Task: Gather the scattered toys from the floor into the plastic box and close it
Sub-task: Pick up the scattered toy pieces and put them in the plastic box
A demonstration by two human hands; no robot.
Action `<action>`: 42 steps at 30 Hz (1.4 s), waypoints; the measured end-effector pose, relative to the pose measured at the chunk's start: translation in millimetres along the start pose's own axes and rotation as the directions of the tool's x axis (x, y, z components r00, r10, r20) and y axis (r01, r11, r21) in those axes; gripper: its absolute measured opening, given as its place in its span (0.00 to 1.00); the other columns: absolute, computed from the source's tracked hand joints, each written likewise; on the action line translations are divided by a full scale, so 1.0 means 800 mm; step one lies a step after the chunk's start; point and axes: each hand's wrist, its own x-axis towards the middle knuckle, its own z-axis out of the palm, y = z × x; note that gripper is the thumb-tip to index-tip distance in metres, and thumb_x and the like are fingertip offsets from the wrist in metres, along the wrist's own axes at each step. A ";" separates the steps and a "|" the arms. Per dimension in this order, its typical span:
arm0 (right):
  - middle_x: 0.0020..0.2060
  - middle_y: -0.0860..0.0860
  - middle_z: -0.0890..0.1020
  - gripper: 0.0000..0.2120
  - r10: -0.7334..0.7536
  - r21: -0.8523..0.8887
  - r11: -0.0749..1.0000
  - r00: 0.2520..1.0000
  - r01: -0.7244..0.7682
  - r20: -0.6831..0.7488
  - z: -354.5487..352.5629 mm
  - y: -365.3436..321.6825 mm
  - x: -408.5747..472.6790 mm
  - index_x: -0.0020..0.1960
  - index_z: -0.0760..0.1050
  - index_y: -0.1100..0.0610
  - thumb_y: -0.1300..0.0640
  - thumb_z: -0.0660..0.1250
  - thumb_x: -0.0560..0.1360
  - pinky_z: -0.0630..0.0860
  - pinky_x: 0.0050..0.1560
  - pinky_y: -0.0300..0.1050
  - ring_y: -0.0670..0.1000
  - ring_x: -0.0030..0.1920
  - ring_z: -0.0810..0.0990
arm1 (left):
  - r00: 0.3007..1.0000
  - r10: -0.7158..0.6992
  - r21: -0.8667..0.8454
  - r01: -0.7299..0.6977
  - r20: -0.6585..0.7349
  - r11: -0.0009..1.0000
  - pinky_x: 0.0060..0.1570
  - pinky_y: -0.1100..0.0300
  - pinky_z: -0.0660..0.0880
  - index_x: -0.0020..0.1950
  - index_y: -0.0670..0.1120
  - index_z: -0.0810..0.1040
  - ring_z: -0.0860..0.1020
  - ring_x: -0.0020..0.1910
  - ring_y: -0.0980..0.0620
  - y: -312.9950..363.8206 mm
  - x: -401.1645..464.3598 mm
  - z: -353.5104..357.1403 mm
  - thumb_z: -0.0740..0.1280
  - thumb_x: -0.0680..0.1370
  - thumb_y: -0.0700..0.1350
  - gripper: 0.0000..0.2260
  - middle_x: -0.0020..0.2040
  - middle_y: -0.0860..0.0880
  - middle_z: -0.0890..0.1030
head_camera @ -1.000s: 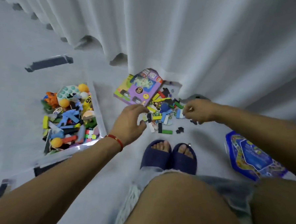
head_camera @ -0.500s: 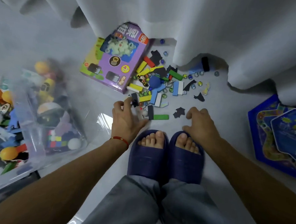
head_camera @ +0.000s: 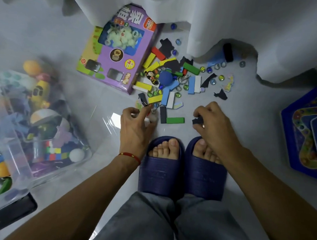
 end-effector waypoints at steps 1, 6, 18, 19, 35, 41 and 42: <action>0.52 0.54 0.71 0.12 0.041 0.020 0.999 0.999 -0.041 -0.003 -0.003 0.000 -0.001 0.53 0.77 0.56 0.64 0.74 0.73 0.77 0.45 0.44 0.53 0.46 0.77 | 1.000 0.009 -0.012 -0.009 -0.004 1.000 0.48 0.62 0.70 0.61 0.51 0.77 0.74 0.55 0.43 -0.002 0.000 -0.001 0.73 0.75 0.51 0.15 0.60 0.41 0.73; 0.50 0.52 0.68 0.12 0.099 0.047 0.994 0.995 -0.101 0.032 -0.008 -0.003 -0.002 0.50 0.73 0.54 0.64 0.74 0.73 0.64 0.34 0.29 0.45 0.38 0.71 | 1.000 -0.008 -0.097 0.007 -0.001 0.995 0.44 0.66 0.69 0.54 0.47 0.78 0.71 0.45 0.53 -0.012 -0.001 -0.006 0.74 0.74 0.50 0.13 0.56 0.44 0.74; 0.43 0.52 0.79 0.06 0.057 0.067 0.996 0.998 -0.055 -0.029 -0.005 0.016 -0.014 0.45 0.82 0.57 0.61 0.77 0.70 0.73 0.43 0.43 0.51 0.41 0.78 | 1.000 0.006 -0.153 -0.009 -0.020 0.988 0.36 0.67 0.71 0.44 0.48 0.73 0.75 0.39 0.50 -0.031 0.008 -0.019 0.77 0.71 0.51 0.15 0.44 0.49 0.80; 0.40 0.51 0.81 0.05 0.128 0.198 0.973 0.991 -0.117 -0.045 -0.008 0.015 -0.015 0.44 0.82 0.56 0.60 0.77 0.71 0.76 0.42 0.42 0.50 0.38 0.81 | 0.999 -0.029 -0.183 0.023 -0.030 0.983 0.37 0.61 0.76 0.44 0.47 0.74 0.77 0.39 0.50 -0.035 0.008 -0.020 0.78 0.71 0.51 0.15 0.43 0.50 0.80; 0.38 0.55 0.75 0.10 0.082 0.926 -0.051 0.922 -0.375 0.378 -0.034 -0.038 0.014 0.43 0.73 0.58 0.54 0.58 0.76 0.65 0.31 0.44 0.52 0.35 0.71 | 0.948 -0.318 -0.351 0.303 0.016 0.886 0.37 0.64 0.77 0.36 0.43 0.74 0.80 0.41 0.50 -0.027 0.018 -0.033 0.75 0.72 0.42 0.11 0.38 0.47 0.80; 0.43 0.49 0.81 0.15 -0.118 -0.115 0.985 0.989 0.128 0.091 0.011 -0.046 0.017 0.53 0.72 0.52 0.40 0.59 0.81 0.73 0.39 0.46 0.52 0.41 0.79 | 0.891 -0.441 -0.515 0.428 0.105 0.743 0.40 0.52 0.83 0.36 0.41 0.73 0.83 0.42 0.51 -0.037 0.011 -0.036 0.75 0.71 0.40 0.11 0.42 0.45 0.82; 0.47 0.50 0.81 0.16 -0.164 -0.214 0.959 0.980 0.185 0.111 0.018 -0.044 0.015 0.56 0.70 0.52 0.40 0.61 0.80 0.73 0.40 0.47 0.54 0.43 0.80 | 0.877 -0.459 -0.574 0.452 0.145 0.683 0.40 0.50 0.83 0.37 0.41 0.72 0.84 0.42 0.50 -0.039 0.008 -0.037 0.75 0.72 0.39 0.12 0.44 0.44 0.82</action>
